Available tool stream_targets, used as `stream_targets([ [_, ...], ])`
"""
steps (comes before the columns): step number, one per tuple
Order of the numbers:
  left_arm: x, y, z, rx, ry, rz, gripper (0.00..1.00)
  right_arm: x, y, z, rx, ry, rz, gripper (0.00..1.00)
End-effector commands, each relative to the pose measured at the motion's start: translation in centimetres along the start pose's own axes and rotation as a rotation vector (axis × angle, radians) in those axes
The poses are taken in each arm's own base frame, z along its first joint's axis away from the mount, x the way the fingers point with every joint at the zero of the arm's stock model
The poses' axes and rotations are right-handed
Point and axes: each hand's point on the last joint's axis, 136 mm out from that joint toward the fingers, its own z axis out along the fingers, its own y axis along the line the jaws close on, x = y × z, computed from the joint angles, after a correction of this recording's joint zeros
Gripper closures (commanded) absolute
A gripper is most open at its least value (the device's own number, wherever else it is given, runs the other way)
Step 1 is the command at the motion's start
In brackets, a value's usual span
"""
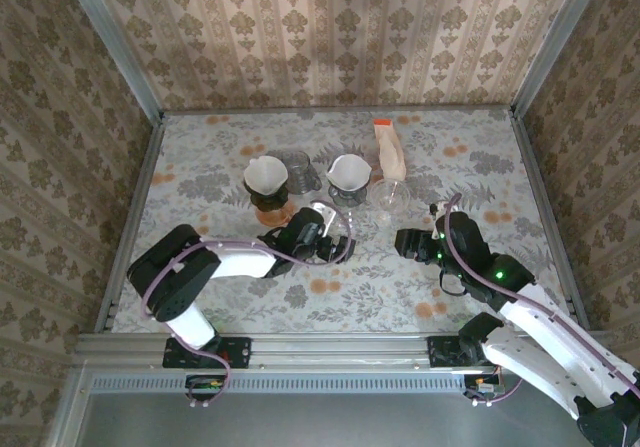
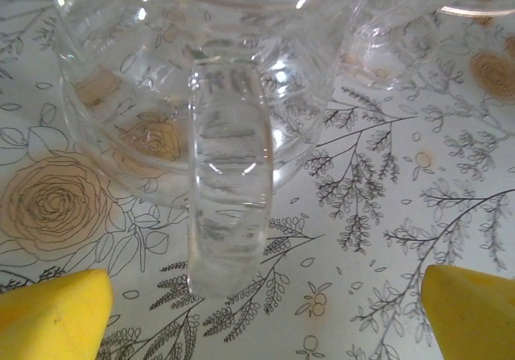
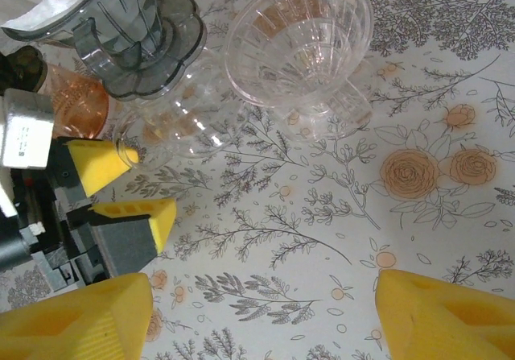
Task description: Place the coffee filter in the dripper
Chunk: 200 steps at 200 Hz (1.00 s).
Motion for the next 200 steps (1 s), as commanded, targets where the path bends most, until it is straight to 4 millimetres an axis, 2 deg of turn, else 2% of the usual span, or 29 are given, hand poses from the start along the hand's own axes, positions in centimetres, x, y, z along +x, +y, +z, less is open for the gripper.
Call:
stream_targets([
  [1, -0.3, -0.5, -1.7, -0.007, -0.04, -0.018, 0.0, 0.1, -0.4, -0.1, 0.011, -0.005, 0.001, 0.25],
  [39, 1.8, -1.6, -5.8, -0.026, -0.038, -0.009, 0.0, -0.1, 0.0, -0.2, -0.005, -0.007, -0.01, 0.26],
  [64, 1.6, -1.8, -10.4, -0.081, -0.106, 0.005, 0.0, 0.0, 0.9, 0.4, -0.048, 0.009, -0.021, 0.34],
  [101, 1.7, 1.5, -17.0, -0.171, -0.214, -0.111, 0.0, 0.5, 3.0, 1.5, -0.136, 0.04, -0.029, 0.54],
  [136, 0.6, 3.6, -22.3, -0.17, -0.35, -0.165, 0.01, 1.1, 5.5, 1.9, -0.164, 0.049, -0.103, 0.6],
  [156, 0.8, 4.7, -23.4, -0.198, -0.348, -0.18, 0.14, 1.4, 7.4, 2.3, -0.176, 0.063, -0.16, 0.62],
  [177, 1.4, 5.8, -23.3, -0.239, -0.296, -0.213, 0.15, 0.5, 9.5, 2.3, -0.182, 0.066, -0.216, 0.63],
  [200, 1.8, 6.5, -23.3, -0.261, -0.264, -0.253, 0.01, -1.4, 11.8, 2.3, -0.174, 0.071, -0.273, 0.64],
])
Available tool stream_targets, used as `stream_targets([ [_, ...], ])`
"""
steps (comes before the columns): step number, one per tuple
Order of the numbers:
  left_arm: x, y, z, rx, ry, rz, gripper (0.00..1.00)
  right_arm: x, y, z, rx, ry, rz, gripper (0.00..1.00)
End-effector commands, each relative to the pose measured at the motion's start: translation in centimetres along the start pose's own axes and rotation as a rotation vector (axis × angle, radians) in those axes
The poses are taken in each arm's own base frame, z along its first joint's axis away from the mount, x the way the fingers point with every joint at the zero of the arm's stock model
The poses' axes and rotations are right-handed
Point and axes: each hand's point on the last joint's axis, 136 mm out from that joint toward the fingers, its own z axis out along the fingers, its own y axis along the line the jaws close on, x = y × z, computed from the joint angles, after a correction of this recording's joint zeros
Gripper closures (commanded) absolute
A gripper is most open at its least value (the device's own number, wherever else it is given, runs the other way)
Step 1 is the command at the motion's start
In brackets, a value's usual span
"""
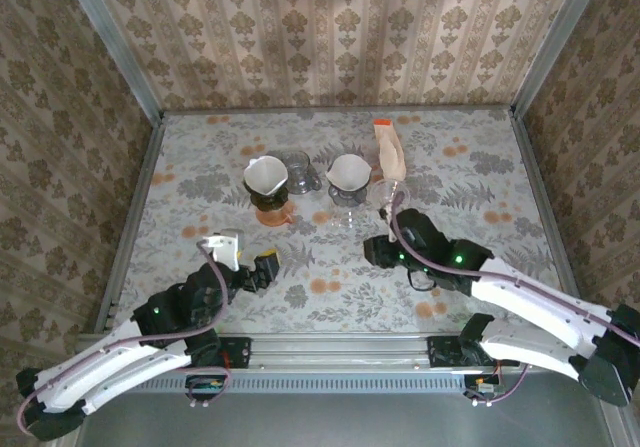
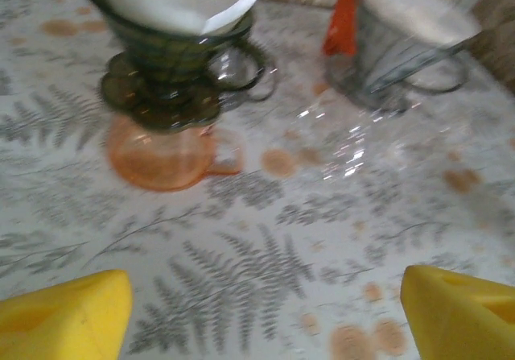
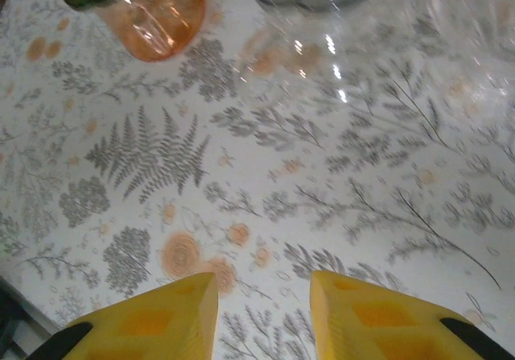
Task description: Place the coffee filter in the dripper
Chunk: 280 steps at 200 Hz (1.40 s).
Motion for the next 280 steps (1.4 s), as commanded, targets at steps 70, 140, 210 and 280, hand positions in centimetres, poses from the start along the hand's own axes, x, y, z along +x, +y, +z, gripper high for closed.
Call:
stream_targets([
  [70, -0.1, 0.9, -1.0, -0.002, 0.04, -0.021, 0.0, -13.4, 7.4, 4.2, 0.062, -0.025, -0.21, 0.64],
  [140, 0.1, 0.6, -2.4, 0.061, 0.035, -0.048, 0.0, -22.0, 6.2, 13.7, 0.176, 0.038, -0.195, 0.63],
  [210, 0.2, 0.9, -2.8, 0.056, 0.043, -0.039, 0.0, -22.6, 3.1, 20.4, 0.229, 0.091, -0.172, 0.63],
  [280, 0.3, 0.9, -2.6, 0.057, 0.042, -0.048, 0.0, -21.2, 2.5, 23.1, 0.246, 0.111, -0.206, 0.61],
])
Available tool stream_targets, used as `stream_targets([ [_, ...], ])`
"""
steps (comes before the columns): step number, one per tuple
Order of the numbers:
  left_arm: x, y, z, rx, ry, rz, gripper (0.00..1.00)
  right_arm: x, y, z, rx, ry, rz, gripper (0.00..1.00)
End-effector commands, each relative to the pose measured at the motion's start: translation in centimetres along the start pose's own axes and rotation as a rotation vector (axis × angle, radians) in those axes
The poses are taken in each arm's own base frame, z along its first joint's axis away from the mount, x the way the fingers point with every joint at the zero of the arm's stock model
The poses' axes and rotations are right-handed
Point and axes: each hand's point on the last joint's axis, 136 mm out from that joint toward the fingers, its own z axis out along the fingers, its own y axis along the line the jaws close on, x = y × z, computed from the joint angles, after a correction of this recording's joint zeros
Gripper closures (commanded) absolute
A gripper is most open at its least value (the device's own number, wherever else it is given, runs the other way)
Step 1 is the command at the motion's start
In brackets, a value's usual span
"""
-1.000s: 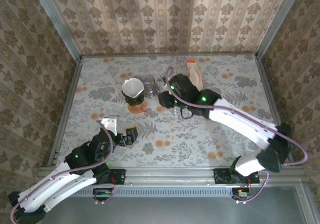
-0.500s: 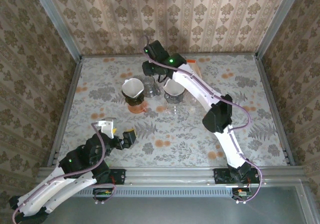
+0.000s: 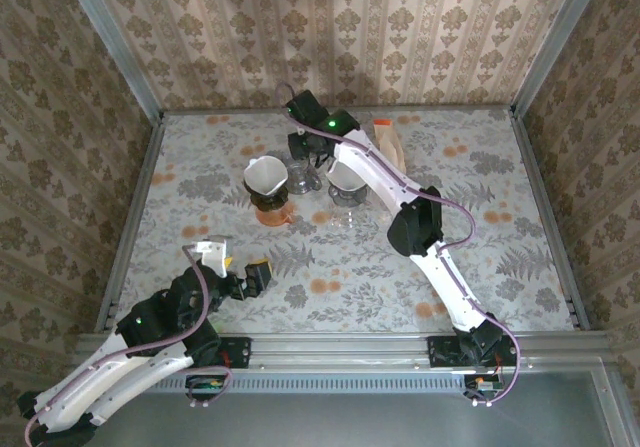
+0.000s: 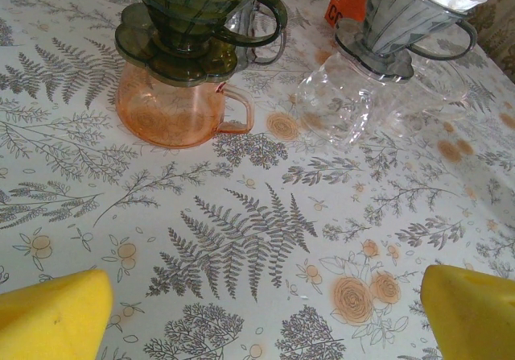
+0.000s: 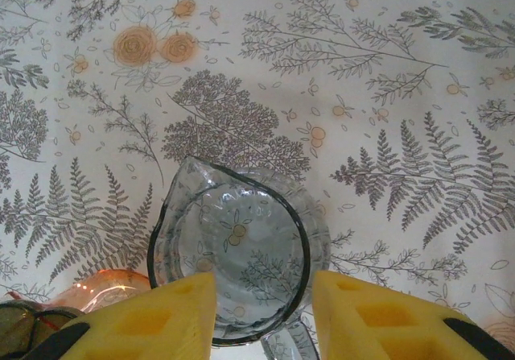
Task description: Place the coffee filter in the dripper
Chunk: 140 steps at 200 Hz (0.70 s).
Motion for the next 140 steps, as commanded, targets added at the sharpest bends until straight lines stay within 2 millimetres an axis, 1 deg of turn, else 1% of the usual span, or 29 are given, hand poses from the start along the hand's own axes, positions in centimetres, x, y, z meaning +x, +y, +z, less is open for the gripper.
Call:
stream_targets([
  [1, -0.7, -0.1, -0.5, 0.009, -0.02, -0.011, 0.0, 0.3, -0.3, 0.7, 0.029, 0.006, -0.031, 0.61],
  [45, -0.7, -0.1, -0.4, 0.009, -0.022, -0.016, 0.0, 0.6, -0.3, 1.9, 0.033, 0.008, -0.059, 0.61],
  [101, -0.6, -0.1, -0.3, 0.008, -0.023, -0.022, 0.0, 0.8, -0.4, 2.9, 0.033, 0.01, -0.075, 0.6],
  [140, -0.5, 0.0, -0.2, 0.004, -0.019, -0.023, 0.0, 1.1, -0.9, 3.7, 0.04, 0.018, -0.071, 0.6],
])
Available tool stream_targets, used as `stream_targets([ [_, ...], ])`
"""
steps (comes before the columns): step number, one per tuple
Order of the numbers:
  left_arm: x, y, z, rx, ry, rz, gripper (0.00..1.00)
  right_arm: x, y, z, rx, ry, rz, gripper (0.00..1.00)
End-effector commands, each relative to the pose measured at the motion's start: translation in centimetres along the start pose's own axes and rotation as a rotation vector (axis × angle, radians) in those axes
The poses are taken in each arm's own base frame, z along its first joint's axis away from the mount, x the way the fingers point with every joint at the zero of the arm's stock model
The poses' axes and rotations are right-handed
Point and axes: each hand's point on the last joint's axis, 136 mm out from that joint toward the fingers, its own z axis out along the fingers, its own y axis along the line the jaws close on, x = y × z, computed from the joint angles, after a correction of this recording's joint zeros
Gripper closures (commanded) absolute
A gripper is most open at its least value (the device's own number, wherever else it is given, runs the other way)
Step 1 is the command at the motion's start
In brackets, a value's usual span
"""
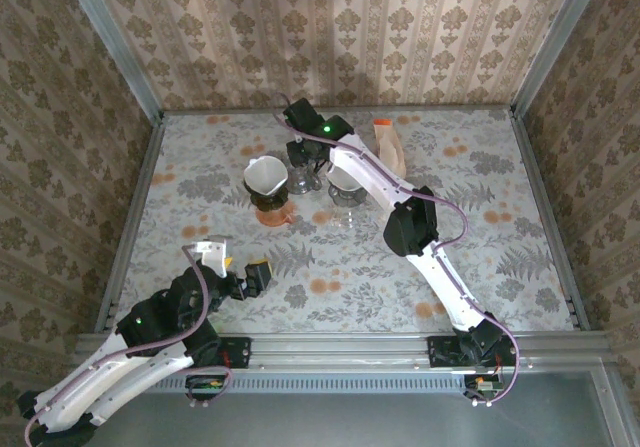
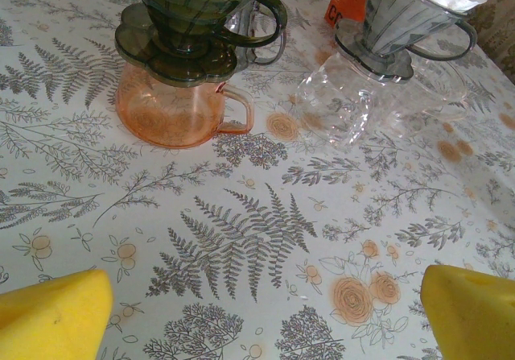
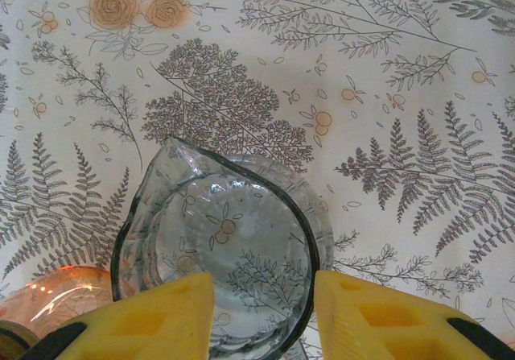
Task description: Place the coffee filter in the dripper
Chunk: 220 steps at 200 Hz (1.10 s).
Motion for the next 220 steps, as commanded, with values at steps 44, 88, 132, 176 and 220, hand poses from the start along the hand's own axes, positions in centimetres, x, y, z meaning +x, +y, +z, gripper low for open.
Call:
stream_targets([
  [44, -0.4, -0.2, 0.0, 0.009, -0.018, -0.025, 0.0, -0.1, -1.4, 2.0, 0.035, -0.012, -0.003, 0.6],
  [88, -0.5, -0.3, 0.1, 0.009, -0.019, -0.025, 0.0, 0.0, -1.8, 2.5, 0.033, -0.008, 0.008, 0.61],
  [132, -0.4, -0.4, 0.4, 0.012, -0.015, -0.029, 0.0, -0.3, -1.6, 2.4, 0.024, -0.017, -0.002, 0.63],
  [176, -0.3, -0.4, 0.5, 0.011, -0.013, -0.03, 0.0, 0.6, -1.8, 3.3, 0.028, 0.011, -0.005, 0.66],
  [220, -0.4, -0.4, 0.5, 0.013, -0.014, -0.033, 0.0, 1.2, -2.0, 4.1, 0.03, 0.028, -0.001, 0.71],
])
